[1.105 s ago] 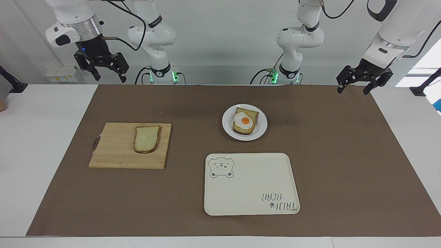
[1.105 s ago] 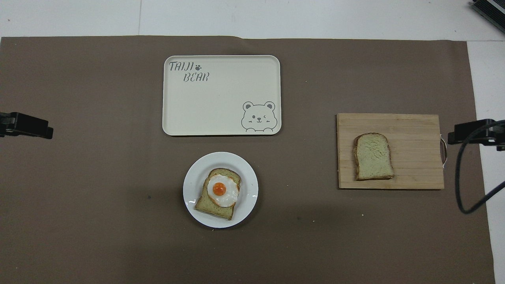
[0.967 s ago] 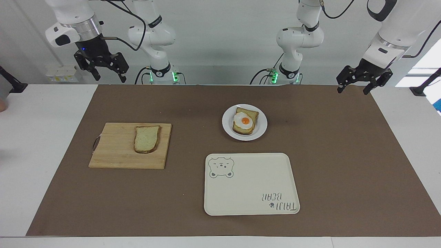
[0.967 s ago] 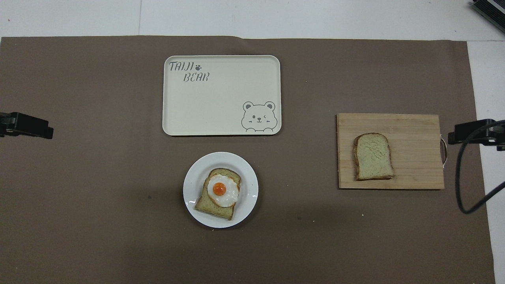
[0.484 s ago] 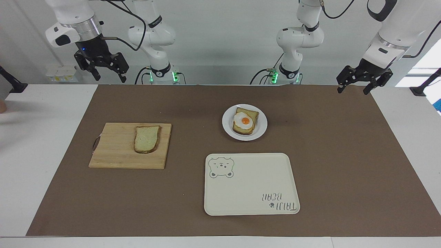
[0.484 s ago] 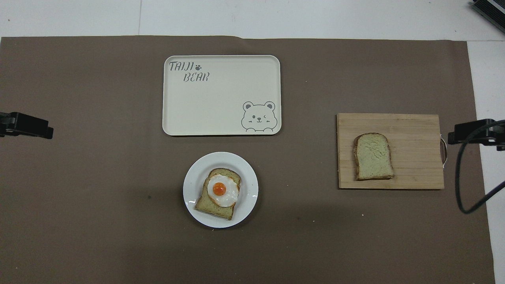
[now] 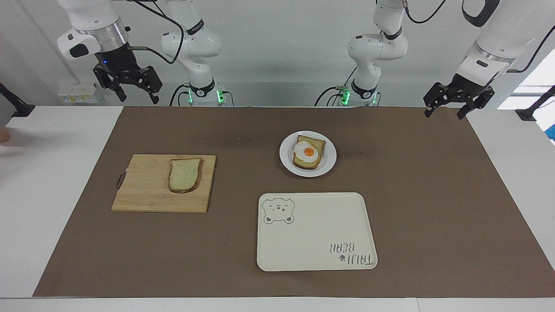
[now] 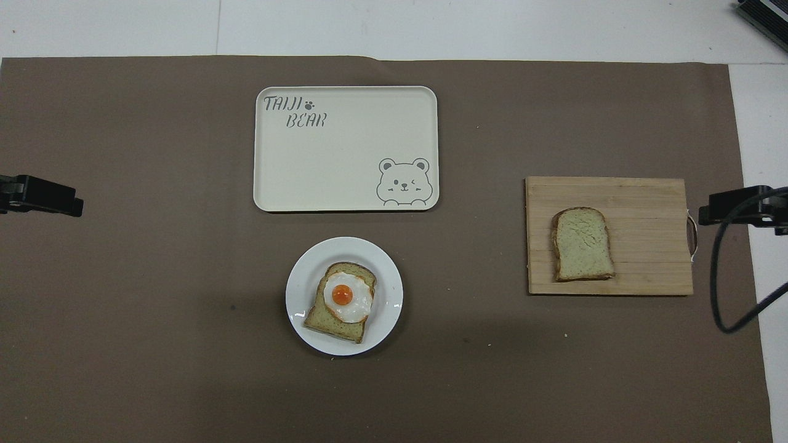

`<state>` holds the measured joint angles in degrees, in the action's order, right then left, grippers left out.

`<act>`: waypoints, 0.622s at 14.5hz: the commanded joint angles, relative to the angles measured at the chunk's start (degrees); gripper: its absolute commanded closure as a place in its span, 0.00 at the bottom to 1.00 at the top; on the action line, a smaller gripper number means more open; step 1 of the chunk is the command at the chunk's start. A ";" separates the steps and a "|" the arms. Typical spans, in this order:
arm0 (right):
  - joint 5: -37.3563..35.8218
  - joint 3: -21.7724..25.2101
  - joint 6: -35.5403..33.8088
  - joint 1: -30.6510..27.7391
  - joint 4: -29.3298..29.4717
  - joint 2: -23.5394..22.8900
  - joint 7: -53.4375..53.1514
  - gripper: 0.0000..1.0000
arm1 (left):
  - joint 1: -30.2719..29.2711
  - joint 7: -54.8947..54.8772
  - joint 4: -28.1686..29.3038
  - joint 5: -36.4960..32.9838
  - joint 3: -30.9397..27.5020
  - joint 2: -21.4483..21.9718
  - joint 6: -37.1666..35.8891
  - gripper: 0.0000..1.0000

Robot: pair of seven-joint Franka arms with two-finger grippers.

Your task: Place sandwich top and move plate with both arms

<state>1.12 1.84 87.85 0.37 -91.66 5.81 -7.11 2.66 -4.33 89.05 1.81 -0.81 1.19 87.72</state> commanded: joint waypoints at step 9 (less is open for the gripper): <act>0.37 -0.26 -0.05 -0.90 -0.01 -0.10 1.57 0.00 | -0.63 0.55 -0.89 -0.58 0.54 -0.31 -1.15 0.00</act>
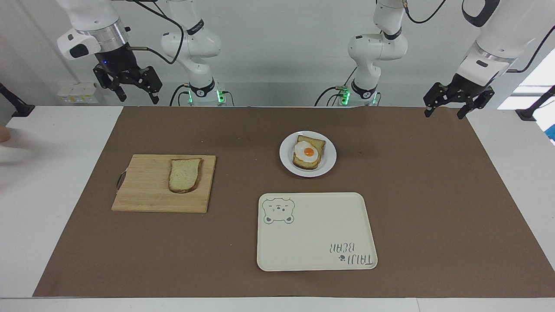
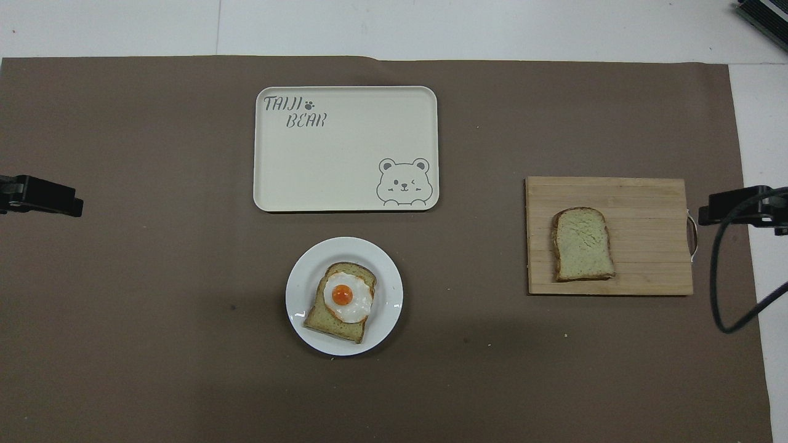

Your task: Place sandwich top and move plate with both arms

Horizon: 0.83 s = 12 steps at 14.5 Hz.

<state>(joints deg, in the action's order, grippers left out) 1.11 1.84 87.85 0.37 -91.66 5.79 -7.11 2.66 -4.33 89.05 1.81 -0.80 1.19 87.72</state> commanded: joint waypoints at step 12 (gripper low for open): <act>-0.06 -0.35 6.79 -0.46 -6.76 0.45 4.03 0.00 | -0.63 0.55 -0.89 -0.58 0.54 -0.31 -1.15 0.00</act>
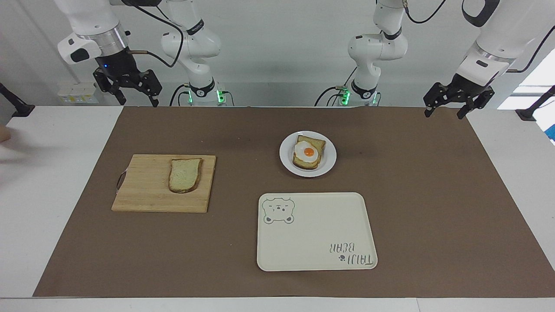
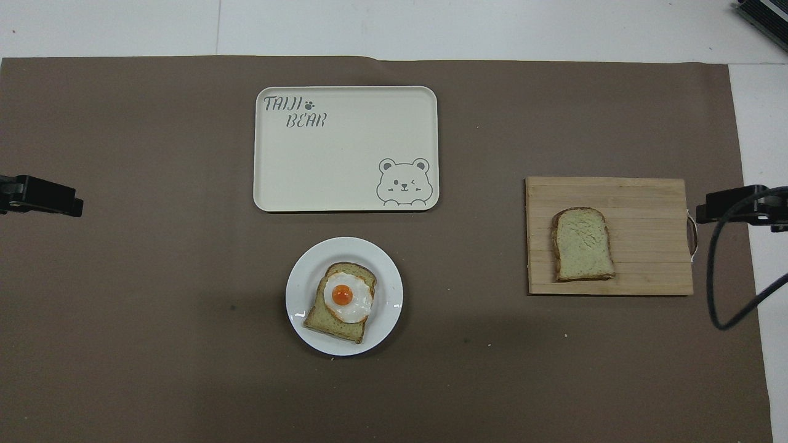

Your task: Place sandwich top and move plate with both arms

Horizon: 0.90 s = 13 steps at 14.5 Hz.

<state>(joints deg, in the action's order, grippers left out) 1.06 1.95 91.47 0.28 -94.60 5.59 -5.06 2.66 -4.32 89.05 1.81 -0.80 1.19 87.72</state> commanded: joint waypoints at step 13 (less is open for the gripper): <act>0.26 -0.46 4.68 -0.46 -4.28 0.38 1.37 0.00 | -0.63 0.55 -0.89 -0.58 0.54 -0.31 -1.15 0.00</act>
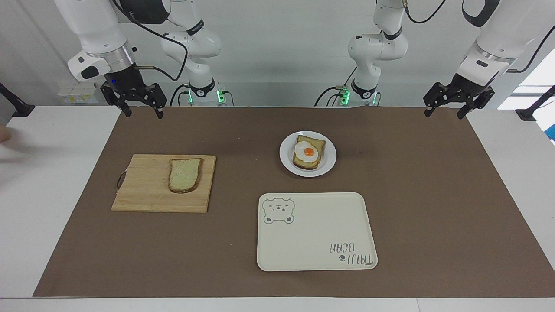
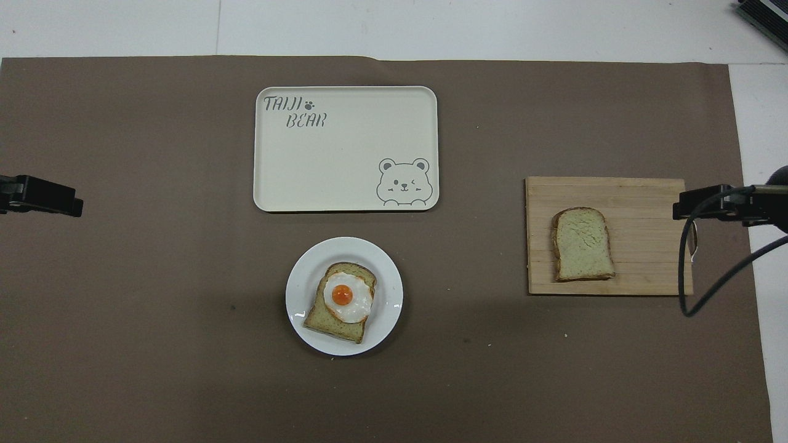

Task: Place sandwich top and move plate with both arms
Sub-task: 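Reach the right gripper over the bread slice on the wooden board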

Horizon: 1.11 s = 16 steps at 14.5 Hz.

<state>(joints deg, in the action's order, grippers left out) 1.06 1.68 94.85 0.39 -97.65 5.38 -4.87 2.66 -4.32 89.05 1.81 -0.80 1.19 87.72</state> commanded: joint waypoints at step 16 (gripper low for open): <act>5.71 -0.27 22.03 -0.57 -10.10 -9.58 1.88 0.00 | -0.63 0.54 -0.89 -0.58 0.54 -0.31 -1.15 0.00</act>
<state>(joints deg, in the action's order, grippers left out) 5.46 1.74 114.21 0.30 -107.62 -2.11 -4.87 2.66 -4.32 89.05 1.81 -0.80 1.19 87.72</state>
